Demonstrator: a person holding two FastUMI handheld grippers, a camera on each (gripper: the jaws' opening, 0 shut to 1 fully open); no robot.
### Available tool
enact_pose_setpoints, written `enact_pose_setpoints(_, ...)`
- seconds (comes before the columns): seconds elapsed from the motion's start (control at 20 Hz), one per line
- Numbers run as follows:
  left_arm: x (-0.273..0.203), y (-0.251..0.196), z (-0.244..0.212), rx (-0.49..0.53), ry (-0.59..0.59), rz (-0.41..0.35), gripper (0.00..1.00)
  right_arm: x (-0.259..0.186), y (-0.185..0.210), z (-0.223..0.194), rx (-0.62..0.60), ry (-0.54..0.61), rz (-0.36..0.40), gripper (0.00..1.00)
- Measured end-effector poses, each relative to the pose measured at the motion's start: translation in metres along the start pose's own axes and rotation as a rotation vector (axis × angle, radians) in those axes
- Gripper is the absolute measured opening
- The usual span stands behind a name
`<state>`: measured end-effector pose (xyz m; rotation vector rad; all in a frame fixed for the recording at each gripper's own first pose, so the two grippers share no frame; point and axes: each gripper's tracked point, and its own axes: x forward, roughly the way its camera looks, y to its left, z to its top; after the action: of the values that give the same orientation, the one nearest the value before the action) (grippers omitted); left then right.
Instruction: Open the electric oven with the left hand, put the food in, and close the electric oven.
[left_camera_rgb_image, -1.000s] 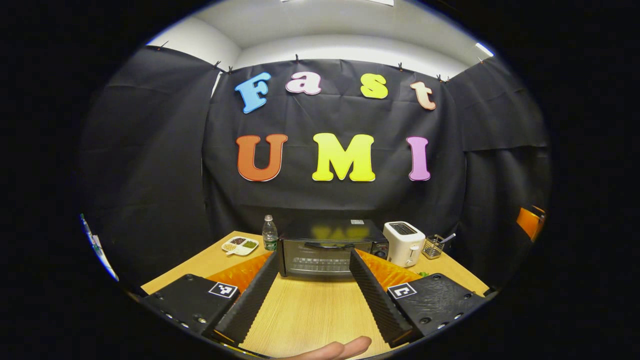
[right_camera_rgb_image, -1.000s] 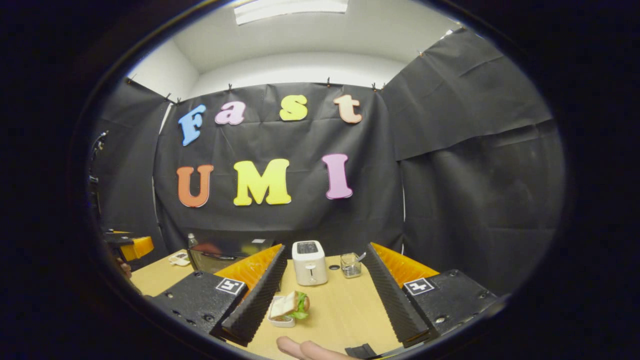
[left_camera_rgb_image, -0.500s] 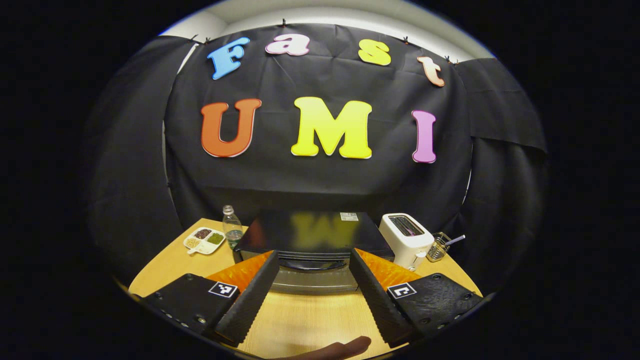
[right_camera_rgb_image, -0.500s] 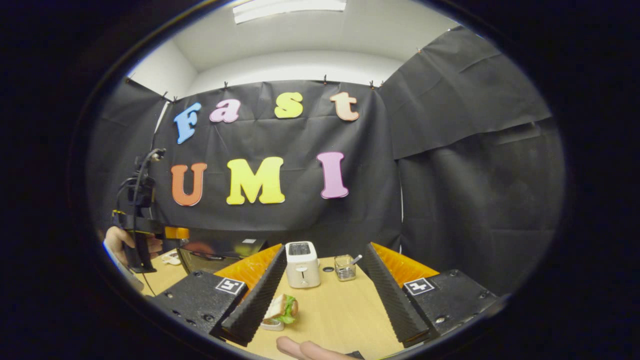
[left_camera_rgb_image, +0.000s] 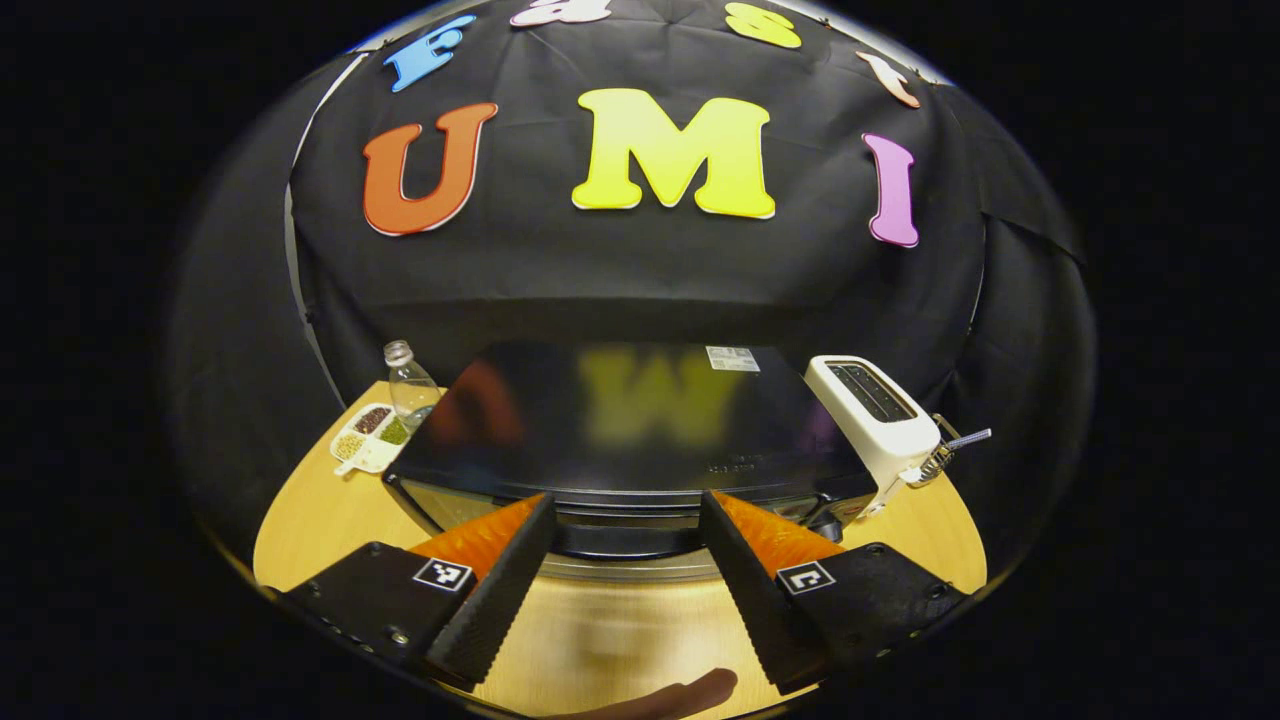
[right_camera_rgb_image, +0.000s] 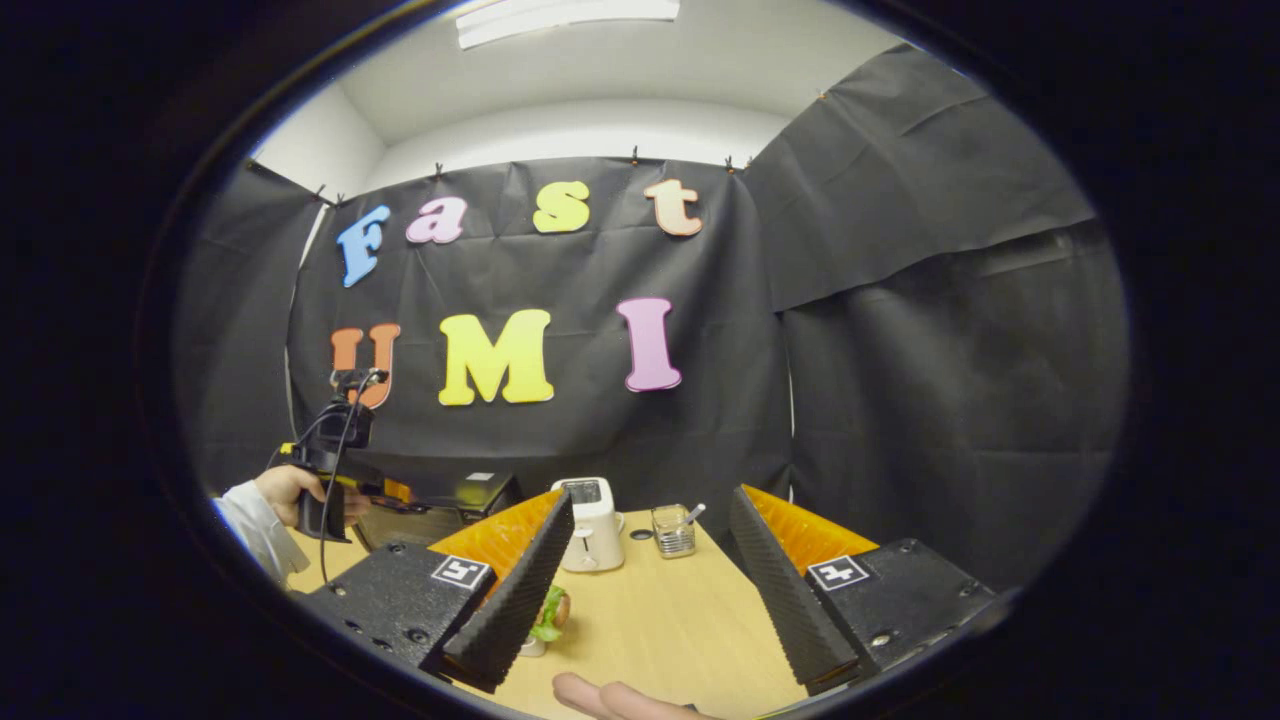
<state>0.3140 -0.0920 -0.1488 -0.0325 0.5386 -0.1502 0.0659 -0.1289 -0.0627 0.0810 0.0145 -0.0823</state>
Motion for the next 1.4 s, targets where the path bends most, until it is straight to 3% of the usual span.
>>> enact_pose_setpoints(0.15,0.004,0.007,-0.005,0.018,0.023,0.021,1.0,-0.001,-0.012,0.002,-0.007,-0.027,-0.043,0.94)
enact_pose_setpoints(0.2,0.006,0.007,-0.008,0.035,0.025,0.022,1.0,-0.002,-0.014,0.001,-0.008,-0.027,-0.055,1.0)
enact_pose_setpoints(0.25,0.003,0.01,-0.009,0.045,0.041,0.027,1.0,-0.003,-0.013,0.0,-0.008,-0.026,-0.056,0.94)
enact_pose_setpoints(0.7,-0.03,0.005,-0.039,0.013,0.057,0.031,1.0,-0.022,-0.008,0.001,-0.017,-0.002,-0.07,0.94)
enact_pose_setpoints(0.8,-0.042,0.005,-0.055,0.015,0.075,0.025,0.99,-0.027,-0.005,0.001,-0.019,0.002,-0.068,0.94)
enact_pose_setpoints(0.85,-0.048,0.004,-0.064,0.004,0.077,0.024,0.99,-0.03,-0.005,0.002,-0.024,0.005,-0.07,1.0)
enact_pose_setpoints(0.9,-0.052,0.003,-0.071,-0.001,0.071,0.025,0.99,-0.032,-0.003,0.003,-0.036,0.004,-0.068,0.94)
enact_pose_setpoints(0.95,-0.057,0.004,-0.079,0.007,0.06,0.024,0.99,-0.037,-0.002,0.006,-0.045,-0.001,-0.064,1.0)
enact_pose_setpoints(1.0,-0.062,0.004,-0.089,0.005,0.058,0.025,0.99,-0.04,0.001,0.009,-0.052,-0.004,-0.06,0.94)
enact_pose_setpoints(1.05,-0.066,0.003,-0.099,-0.003,0.06,0.025,0.99,-0.044,0.004,0.009,-0.056,-0.007,-0.053,1.0)
enact_pose_setpoints(1.1,-0.068,0.002,-0.109,-0.009,0.062,0.024,0.99,-0.048,0.006,0.011,-0.058,-0.009,-0.048,0.94)
enact_pose_setpoints(1.15,-0.07,0.002,-0.118,-0.011,0.062,0.024,0.99,-0.05,0.007,0.011,-0.06,-0.01,-0.044,1.0)
enact_pose_setpoints(1.35,-0.075,0.003,-0.159,-0.04,0.084,0.026,0.99,-0.06,0.01,0.014,-0.075,-0.017,-0.037,1.0)
enact_pose_setpoints(1.4,-0.074,0.003,-0.168,-0.037,0.088,0.026,0.98,-0.062,0.008,0.016,-0.078,-0.022,-0.042,0.94)
